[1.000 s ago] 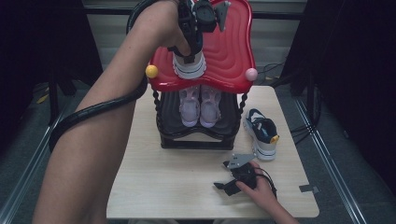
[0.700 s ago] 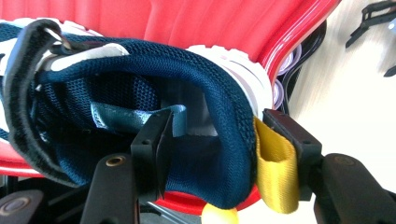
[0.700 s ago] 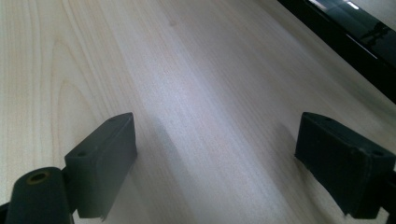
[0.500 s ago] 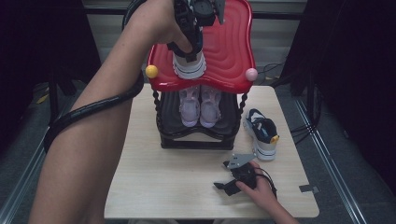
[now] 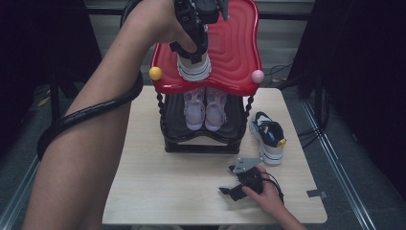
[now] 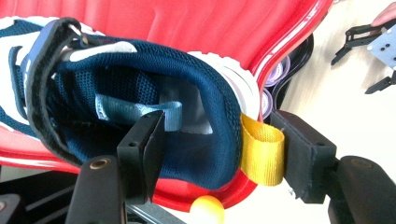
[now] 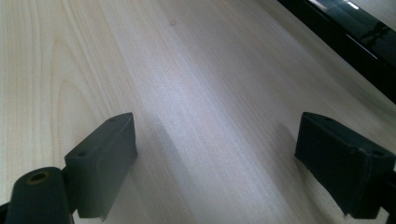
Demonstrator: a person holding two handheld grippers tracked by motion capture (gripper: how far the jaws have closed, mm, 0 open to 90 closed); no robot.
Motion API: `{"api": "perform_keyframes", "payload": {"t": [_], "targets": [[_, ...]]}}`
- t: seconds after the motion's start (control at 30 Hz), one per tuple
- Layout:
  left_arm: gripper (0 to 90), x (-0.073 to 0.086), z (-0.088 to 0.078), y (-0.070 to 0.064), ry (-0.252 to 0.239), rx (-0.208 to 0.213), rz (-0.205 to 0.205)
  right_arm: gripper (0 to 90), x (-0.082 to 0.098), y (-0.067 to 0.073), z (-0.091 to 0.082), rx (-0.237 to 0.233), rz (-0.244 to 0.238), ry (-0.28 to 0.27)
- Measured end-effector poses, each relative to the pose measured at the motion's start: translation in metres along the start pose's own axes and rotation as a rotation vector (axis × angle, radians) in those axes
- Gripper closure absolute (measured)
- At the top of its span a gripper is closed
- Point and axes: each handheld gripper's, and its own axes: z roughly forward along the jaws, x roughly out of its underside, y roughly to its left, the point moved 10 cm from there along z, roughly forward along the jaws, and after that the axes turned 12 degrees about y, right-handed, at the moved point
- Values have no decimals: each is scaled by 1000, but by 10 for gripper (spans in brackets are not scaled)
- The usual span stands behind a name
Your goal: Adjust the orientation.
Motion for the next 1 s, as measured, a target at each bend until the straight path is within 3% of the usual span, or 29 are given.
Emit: {"api": "perform_keyframes", "payload": {"t": [0.5, 1.0], "targets": [[321, 21, -8, 2, -12, 21, -62, 118, 0, 0, 0, 0, -1, -1], [285, 58, -2, -3, -13, 108, -173, 118, 0, 0, 0, 0, -1, -1]]}}
